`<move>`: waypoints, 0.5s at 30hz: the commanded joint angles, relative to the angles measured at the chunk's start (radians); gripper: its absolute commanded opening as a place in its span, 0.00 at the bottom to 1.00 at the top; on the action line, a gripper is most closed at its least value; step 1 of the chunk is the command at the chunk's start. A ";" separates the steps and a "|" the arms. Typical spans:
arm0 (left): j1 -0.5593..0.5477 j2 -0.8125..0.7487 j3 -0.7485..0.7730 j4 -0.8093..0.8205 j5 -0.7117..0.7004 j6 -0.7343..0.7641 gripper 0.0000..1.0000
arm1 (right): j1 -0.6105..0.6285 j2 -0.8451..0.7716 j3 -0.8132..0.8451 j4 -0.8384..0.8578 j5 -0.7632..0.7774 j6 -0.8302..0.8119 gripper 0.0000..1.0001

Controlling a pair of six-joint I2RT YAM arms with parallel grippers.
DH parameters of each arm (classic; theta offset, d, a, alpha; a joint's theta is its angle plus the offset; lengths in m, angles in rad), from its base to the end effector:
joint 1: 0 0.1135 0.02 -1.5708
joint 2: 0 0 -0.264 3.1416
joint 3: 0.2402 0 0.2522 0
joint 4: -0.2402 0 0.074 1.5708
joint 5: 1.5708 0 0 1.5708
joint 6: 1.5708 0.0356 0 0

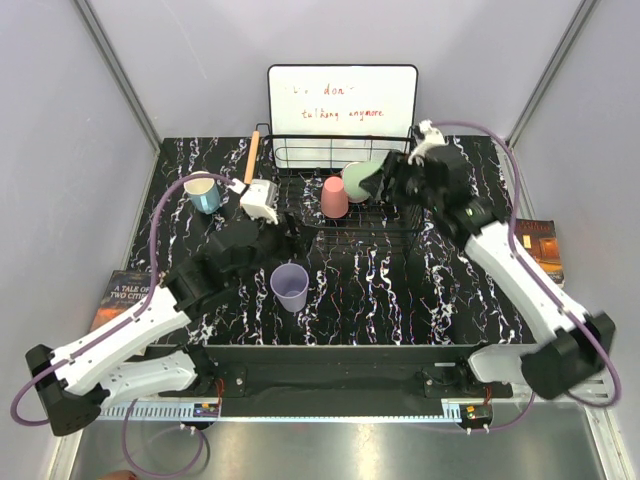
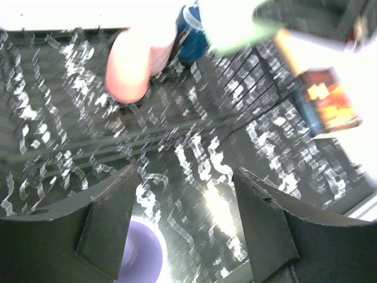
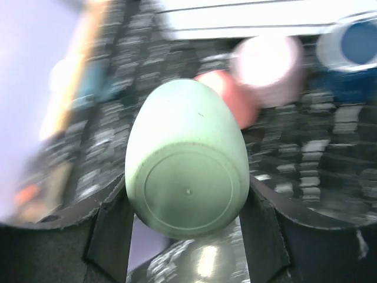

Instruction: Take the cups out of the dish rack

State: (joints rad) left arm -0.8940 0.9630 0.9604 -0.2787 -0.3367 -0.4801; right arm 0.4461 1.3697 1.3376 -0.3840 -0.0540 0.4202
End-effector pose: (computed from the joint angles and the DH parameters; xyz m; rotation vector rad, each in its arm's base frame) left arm 0.1455 -0.1624 0.3597 0.1504 1.8798 -0.6464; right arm 0.2826 0.1373 0.3800 -0.0622 2.0377 0.6073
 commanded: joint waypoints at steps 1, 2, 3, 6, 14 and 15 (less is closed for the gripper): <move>0.046 -0.069 -0.040 0.223 0.079 -0.038 0.72 | 0.003 -0.191 -0.224 0.482 -0.357 0.176 0.00; 0.078 -0.073 -0.054 0.242 0.108 -0.060 0.73 | -0.001 -0.214 -0.304 0.546 -0.429 0.208 0.00; 0.092 -0.076 -0.061 0.262 0.158 -0.071 0.73 | -0.009 -0.251 -0.340 0.660 -0.457 0.274 0.00; 0.122 -0.107 -0.109 0.354 0.228 -0.104 0.74 | -0.014 -0.291 -0.480 0.889 -0.538 0.419 0.00; 0.125 -0.142 -0.219 0.594 0.372 -0.163 0.75 | -0.014 -0.301 -0.693 1.217 -0.558 0.638 0.00; 0.124 -0.148 -0.229 0.645 0.384 -0.167 0.75 | -0.014 -0.299 -0.698 1.246 -0.560 0.649 0.00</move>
State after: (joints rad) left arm -0.7723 0.8444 0.7639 0.1299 -0.0658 -0.6048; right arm 0.4377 1.0786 0.6487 0.5686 -0.5571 0.9375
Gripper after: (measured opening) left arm 0.744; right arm 0.668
